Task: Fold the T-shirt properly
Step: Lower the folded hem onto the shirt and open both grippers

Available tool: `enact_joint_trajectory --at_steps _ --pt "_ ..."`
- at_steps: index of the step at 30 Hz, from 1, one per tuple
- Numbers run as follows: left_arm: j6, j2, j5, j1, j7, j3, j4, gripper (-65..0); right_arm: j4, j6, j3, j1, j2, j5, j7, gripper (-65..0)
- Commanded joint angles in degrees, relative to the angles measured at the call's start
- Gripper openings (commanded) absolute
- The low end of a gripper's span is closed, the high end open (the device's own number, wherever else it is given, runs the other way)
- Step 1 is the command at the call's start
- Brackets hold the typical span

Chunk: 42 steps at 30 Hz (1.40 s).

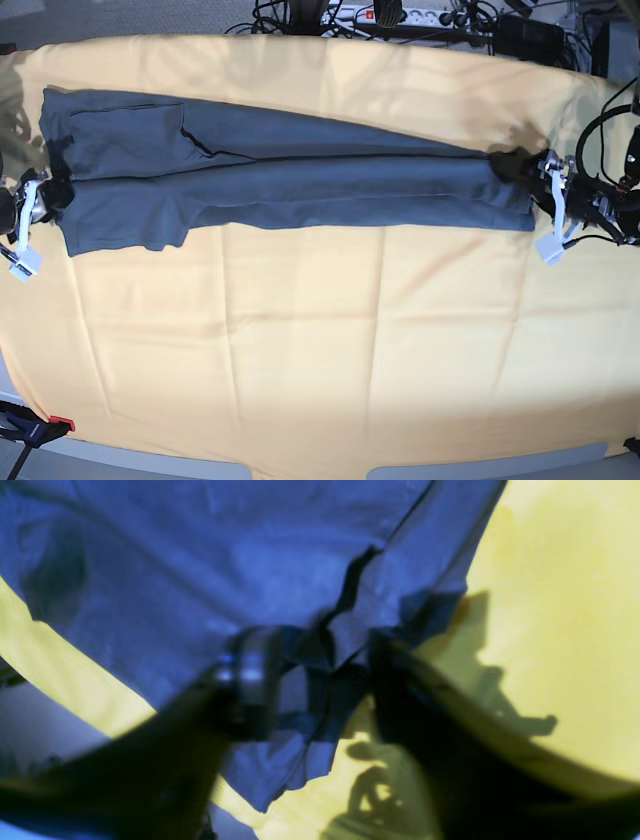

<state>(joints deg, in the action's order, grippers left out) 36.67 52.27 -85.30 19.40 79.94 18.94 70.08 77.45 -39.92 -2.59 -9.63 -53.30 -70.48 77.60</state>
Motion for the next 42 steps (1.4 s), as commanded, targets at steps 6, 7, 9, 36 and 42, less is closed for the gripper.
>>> enact_joint_trajectory --at_steps 6,7,9,36,42 --pt "-0.66 2.14 0.30 6.38 0.06 -2.56 0.52 -21.9 0.57 -0.08 4.90 -6.56 -3.69 -14.52 1.38 -29.0" --pt "-0.66 2.14 0.30 6.86 0.06 -3.89 0.52 -21.9 0.57 -0.08 6.62 -6.51 -3.50 -14.52 2.40 -29.0" --pt "-0.68 2.05 0.30 6.99 0.06 -7.93 0.52 -21.9 0.55 -0.08 9.70 -5.51 -3.17 -14.52 2.40 -29.6" --pt "-3.06 -8.52 17.03 -16.57 -7.02 -43.39 -0.83 -21.9 0.50 -0.08 14.64 11.06 15.67 15.04 -14.60 -65.0" --pt "-3.02 -15.06 17.79 -16.87 -7.26 -43.32 -0.83 -21.9 0.50 -0.08 14.64 10.93 15.34 14.84 -14.58 -65.0"
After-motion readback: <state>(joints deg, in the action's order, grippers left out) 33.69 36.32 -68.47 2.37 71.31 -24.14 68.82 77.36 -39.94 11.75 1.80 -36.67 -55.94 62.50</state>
